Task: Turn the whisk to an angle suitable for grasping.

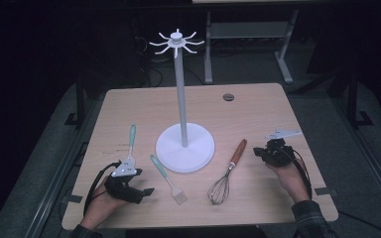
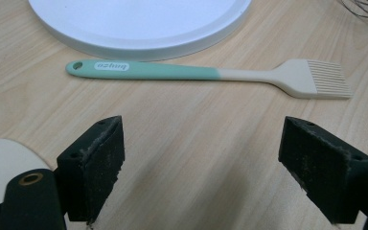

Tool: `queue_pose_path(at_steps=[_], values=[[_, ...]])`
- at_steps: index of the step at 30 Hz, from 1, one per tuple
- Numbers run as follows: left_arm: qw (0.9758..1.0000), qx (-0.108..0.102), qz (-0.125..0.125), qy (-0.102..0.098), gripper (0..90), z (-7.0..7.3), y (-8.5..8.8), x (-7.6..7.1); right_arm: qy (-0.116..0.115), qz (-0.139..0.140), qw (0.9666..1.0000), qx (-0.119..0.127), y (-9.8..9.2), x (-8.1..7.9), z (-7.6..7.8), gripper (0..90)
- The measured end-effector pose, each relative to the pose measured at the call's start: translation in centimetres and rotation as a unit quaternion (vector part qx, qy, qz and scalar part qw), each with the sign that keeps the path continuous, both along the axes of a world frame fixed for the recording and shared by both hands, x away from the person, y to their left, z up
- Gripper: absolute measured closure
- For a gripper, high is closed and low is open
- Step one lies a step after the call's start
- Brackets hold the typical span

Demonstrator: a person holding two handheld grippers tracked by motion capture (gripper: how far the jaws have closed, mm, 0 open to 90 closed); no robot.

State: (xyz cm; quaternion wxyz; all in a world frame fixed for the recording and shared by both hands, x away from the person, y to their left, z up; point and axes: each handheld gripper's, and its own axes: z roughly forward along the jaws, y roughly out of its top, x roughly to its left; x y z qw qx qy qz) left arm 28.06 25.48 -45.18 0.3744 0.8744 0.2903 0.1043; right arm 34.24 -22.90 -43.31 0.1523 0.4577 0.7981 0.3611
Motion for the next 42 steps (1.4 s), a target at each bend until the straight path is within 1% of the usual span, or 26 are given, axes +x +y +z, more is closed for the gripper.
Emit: queue_pose_path(at_steps=[1, 4, 5, 10, 17, 18, 20, 21, 22, 24, 25, 26, 27, 29, 33, 39, 42], values=[[1.0000, 0.001, -0.001, 0.000, 15.7, 0.0, 0.0, 0.0, -0.005, 0.001, 1.0000, 0.002, 0.0, 0.3, 0.0, 90.0], [1.0000, 0.003, -0.002, 0.002, 15.7, 0.0, 0.0, 0.0, -0.004, -0.005, 1.0000, -0.004, 0.0, 1.1, 0.0, 90.0], [1.0000, 0.003, -0.002, 0.002, 15.7, 0.0, 0.0, 0.0, -0.005, -0.008, 1.0000, -0.001, 0.0, 1.3, 0.0, 90.0], [1.0000, 0.002, -0.002, 0.003, 15.7, 0.0, -0.1, 0.0, -0.008, -0.008, 0.9999, -0.006, 0.3, 2.8, -0.4, 90.0], [1.0000, 0.004, -0.006, 0.003, 15.7, -0.1, -0.1, 0.0, 0.007, -0.014, 0.9998, -0.007, 0.6, 4.8, -1.8, 90.0], [1.0000, 0.000, -0.003, 0.003, 15.7, -0.1, -0.2, 0.0, 0.009, -0.017, 0.9998, -0.006, 0.7, 5.0, -1.9, 90.0], [1.0000, 0.004, -0.005, 0.003, 15.7, -0.1, -0.1, 0.0, 0.015, -0.018, 0.9997, 0.000, 0.9, 5.4, -2.1, 90.0], [1.0000, 0.000, -0.001, 0.004, 15.7, -0.1, -0.1, 0.0, 0.014, -0.016, 0.9998, -0.002, 0.9, 5.5, -2.3, 90.0], [1.0000, 0.001, -0.001, 0.002, 15.7, -0.1, -0.1, 0.0, 0.018, -0.016, 0.9997, -0.002, 1.0, 5.7, -2.4, 90.0], [1.0000, 0.000, -0.001, 0.002, 15.7, -0.1, -0.1, 0.0, 0.027, -0.017, 0.9995, 0.000, 1.2, 5.8, -2.7, 90.0], [1.0000, -0.001, -0.001, 0.003, 15.7, -0.1, -0.1, 0.0, 0.023, -0.015, 0.9996, -0.004, 1.2, 5.9, -2.9, 90.0], [1.0000, -0.001, -0.001, 0.003, 15.7, -0.1, -0.1, 0.0, 0.028, -0.014, 0.9995, -0.007, 1.4, 5.9, -3.0, 90.0], [1.0000, 0.000, -0.002, 0.003, 15.7, -0.2, -0.1, 0.0, 0.033, -0.016, 0.9993, -0.004, 1.5, 5.9, -3.1, 90.0], [1.0000, 0.004, -0.003, 0.004, 15.7, -0.2, -0.1, 0.0, 0.033, -0.014, 0.9993, -0.007, 1.5, 5.9, -3.1, 90.0], [1.0000, 0.004, -0.003, 0.000, 15.7, -0.1, 0.0, 0.0, 0.035, -0.012, 0.9993, -0.001, 1.7, 5.9, -3.2, 90.0], [1.0000, 0.005, -0.002, -0.002, 15.7, -0.1, 0.1, 0.1, 0.035, 0.003, 0.9994, -0.002, 2.4, 5.8, -3.2, 90.0], [1.0000, 0.005, -0.002, -0.002, 15.7, -0.1, 0.1, 0.0, 0.037, 0.010, 0.9993, 0.002, 3.2, 5.7, -3.2, 90.0]])
